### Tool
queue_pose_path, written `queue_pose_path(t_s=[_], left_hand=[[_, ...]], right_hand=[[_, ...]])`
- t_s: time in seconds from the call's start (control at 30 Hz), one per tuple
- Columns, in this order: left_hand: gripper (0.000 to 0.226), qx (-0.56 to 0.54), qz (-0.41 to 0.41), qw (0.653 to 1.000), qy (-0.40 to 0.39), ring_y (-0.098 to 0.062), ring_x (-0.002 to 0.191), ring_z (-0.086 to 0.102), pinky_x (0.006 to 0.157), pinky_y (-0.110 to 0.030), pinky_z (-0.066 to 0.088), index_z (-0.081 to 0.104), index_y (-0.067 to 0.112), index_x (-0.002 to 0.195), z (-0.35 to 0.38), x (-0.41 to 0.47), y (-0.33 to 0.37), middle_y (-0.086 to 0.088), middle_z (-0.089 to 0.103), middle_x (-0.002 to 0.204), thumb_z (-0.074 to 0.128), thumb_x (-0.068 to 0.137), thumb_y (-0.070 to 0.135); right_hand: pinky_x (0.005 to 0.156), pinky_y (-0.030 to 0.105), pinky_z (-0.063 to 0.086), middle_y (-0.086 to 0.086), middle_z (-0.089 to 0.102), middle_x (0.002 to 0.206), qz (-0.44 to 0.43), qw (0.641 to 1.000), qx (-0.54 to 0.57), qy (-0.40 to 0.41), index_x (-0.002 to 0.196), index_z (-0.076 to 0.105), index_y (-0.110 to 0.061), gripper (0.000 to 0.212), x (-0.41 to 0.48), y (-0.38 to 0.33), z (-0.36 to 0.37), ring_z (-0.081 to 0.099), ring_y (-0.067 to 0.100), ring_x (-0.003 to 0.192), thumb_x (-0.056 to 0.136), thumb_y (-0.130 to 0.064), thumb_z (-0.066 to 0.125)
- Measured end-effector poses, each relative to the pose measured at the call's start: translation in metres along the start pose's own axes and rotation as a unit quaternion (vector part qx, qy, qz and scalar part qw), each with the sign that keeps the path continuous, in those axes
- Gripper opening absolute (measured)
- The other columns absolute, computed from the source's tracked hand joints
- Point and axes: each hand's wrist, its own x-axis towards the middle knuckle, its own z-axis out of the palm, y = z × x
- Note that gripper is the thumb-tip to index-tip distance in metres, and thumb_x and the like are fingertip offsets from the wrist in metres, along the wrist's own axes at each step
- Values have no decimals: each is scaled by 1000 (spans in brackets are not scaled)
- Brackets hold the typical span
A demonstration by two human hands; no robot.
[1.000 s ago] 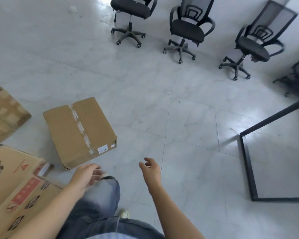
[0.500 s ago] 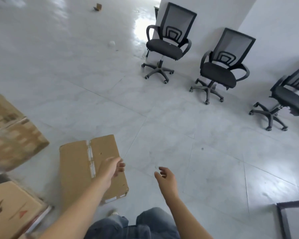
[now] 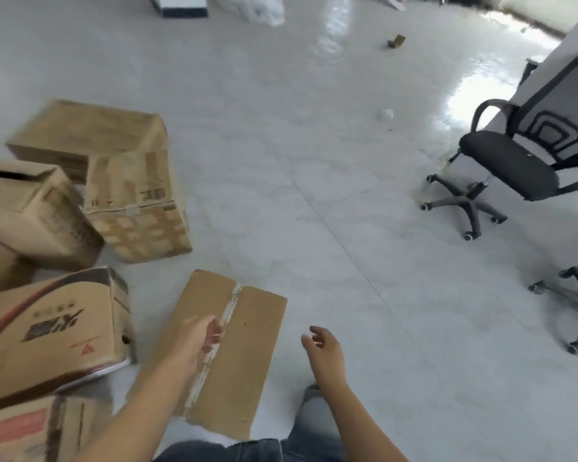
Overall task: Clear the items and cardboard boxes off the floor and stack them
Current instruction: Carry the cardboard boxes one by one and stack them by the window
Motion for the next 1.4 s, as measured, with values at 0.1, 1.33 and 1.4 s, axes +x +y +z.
queue_pose_path(t_s=[0.1, 1.33, 1.4], left_hand=[[25, -74, -19, 995, 68, -19, 52, 53, 50, -24, 35, 54, 7, 72, 33, 1, 0, -7, 59, 62, 45, 95, 6], [52, -197, -154, 853, 457, -38, 107, 54, 88, -41, 45, 50, -8, 122, 50, 295, -398, -22, 57, 117, 45, 95, 36], [49, -200, -168, 852, 453, -37, 105, 53, 86, -42, 45, 50, -9, 120, 57, 299, -403, -22, 56, 115, 40, 98, 33]], right_hand=[[94, 30, 43, 6, 57, 122, -40, 998, -9, -49, 127, 53, -11, 37, 69, -32, -33, 53, 18, 111, 92, -22, 54], [103, 43, 35, 15, 42, 134, -270, 772, -519, -247, 139, 34, -13, 61, 467, 135, 259, 38, 34, 125, 86, -39, 51], [101, 43, 33, 16, 36, 137, -274, 768, -529, -233, 140, 30, -12, 60, 470, 144, 259, 34, 34, 126, 89, -38, 50]])
